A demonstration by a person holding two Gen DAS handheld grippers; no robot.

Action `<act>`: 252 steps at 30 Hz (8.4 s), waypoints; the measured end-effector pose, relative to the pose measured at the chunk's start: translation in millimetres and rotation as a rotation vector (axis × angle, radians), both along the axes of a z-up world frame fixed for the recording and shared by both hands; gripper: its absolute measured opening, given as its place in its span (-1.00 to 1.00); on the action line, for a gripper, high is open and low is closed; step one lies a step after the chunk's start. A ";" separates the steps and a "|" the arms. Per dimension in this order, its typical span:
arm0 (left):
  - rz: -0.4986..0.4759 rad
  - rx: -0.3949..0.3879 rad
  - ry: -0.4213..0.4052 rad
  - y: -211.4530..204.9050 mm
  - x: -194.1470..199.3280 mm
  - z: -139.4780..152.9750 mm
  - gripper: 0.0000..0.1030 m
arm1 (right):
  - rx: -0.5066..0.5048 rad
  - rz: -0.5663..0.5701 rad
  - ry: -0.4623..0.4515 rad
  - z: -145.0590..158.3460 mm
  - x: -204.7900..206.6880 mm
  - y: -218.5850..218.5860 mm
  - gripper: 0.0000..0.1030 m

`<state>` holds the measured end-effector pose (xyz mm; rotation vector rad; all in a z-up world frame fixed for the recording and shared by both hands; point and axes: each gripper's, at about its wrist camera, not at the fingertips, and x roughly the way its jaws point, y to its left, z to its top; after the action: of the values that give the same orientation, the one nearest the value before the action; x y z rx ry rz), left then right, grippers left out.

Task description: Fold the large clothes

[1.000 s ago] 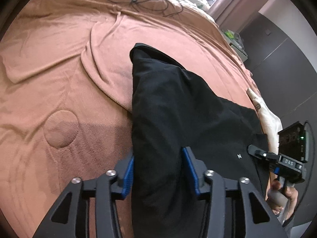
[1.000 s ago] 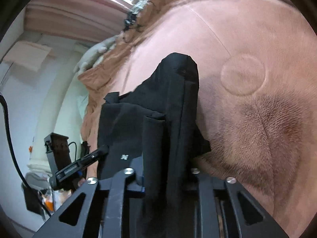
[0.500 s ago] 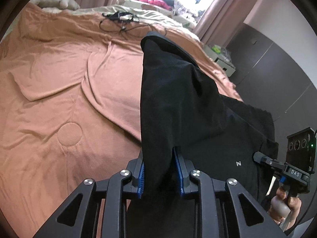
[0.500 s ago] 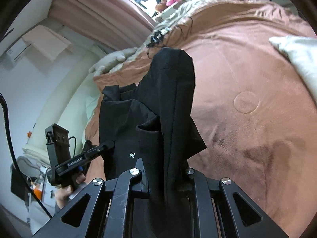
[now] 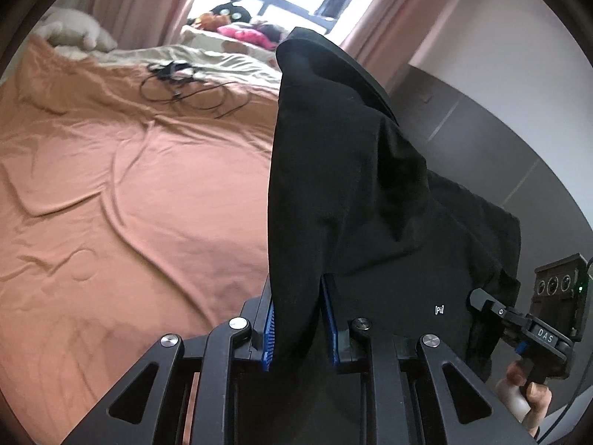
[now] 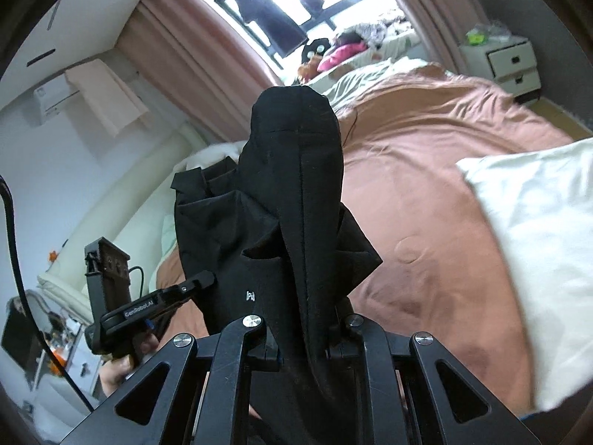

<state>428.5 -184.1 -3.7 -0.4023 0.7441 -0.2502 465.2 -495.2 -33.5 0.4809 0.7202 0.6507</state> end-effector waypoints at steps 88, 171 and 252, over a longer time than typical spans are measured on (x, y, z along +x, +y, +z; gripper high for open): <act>-0.375 -0.060 0.284 -246.8 193.9 -127.6 0.04 | 0.108 -0.763 0.372 -144.0 -62.0 -304.2 0.44; -0.175 0.163 -0.210 -41.7 -169.7 43.2 0.99 | -0.247 -0.625 0.054 13.4 -238.2 -118.1 0.86; 0.198 0.299 -0.402 71.7 -420.9 8.9 0.99 | -0.420 -0.443 -0.161 -14.2 -373.6 53.0 0.86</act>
<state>7.5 -112.4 5.3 -0.1310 0.3343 -0.0276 91.7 -442.3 -47.7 0.1839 0.5522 0.1119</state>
